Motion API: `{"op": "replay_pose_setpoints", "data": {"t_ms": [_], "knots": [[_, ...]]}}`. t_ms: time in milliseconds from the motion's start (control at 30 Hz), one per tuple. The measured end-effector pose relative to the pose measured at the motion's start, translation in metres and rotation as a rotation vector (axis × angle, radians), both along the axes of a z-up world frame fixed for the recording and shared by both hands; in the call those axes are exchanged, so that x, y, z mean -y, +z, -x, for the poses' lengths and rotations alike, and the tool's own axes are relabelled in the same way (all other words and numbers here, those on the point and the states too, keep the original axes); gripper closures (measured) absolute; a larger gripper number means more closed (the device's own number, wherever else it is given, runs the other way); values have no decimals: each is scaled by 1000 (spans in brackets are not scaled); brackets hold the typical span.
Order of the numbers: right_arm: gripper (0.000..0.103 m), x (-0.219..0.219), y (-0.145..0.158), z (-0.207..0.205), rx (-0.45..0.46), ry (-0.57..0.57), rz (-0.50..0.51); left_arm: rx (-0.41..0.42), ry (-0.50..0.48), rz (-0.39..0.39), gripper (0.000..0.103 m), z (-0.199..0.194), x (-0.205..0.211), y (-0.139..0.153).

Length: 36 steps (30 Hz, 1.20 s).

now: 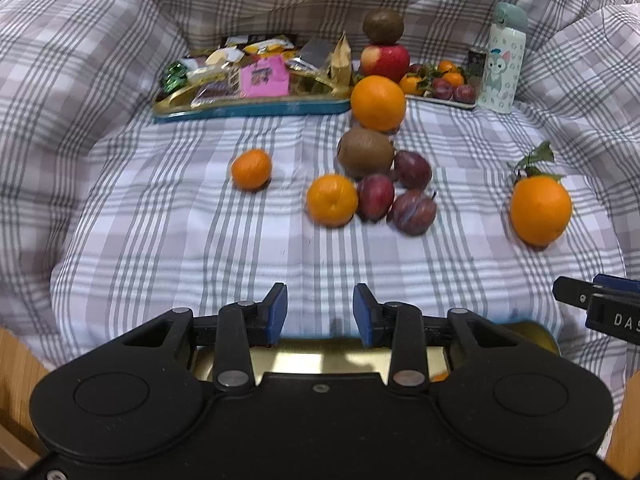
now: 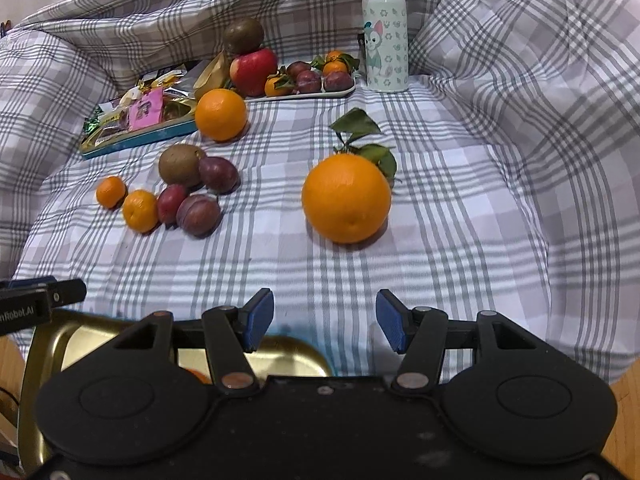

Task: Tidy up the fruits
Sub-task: 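Move both grippers toward the fruit, right gripper toward the large leafy orange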

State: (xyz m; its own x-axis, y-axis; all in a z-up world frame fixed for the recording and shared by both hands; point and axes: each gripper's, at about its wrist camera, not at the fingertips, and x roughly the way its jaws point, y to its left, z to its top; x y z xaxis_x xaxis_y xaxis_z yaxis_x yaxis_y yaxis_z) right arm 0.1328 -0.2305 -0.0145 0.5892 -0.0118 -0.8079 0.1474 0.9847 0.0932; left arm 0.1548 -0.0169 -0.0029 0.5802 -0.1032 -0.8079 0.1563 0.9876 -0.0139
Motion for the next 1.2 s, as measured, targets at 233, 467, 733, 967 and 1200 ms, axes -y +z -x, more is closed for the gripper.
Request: {"op": "replay_pose_setpoints", "data": {"t_ms": [233,467,733,967,1200], "knots": [[44,8,-2,-19,7,-9,4,-12,-23,6,58,-26,3,-3],[44,15,-6,-33,3,-26,5,-31,-53,8,58,-45,10,-9],[43,21,-7,-49,21,-40,-7,-33,-71,3,58,-65,14,-17],[43,24,-7,-61,44,-48,-6,-57,-53,31,58,-79,12,-24],[41,26,-12,-70,43,-48,-18,-62,-55,35,58,-88,15,-29]]}}
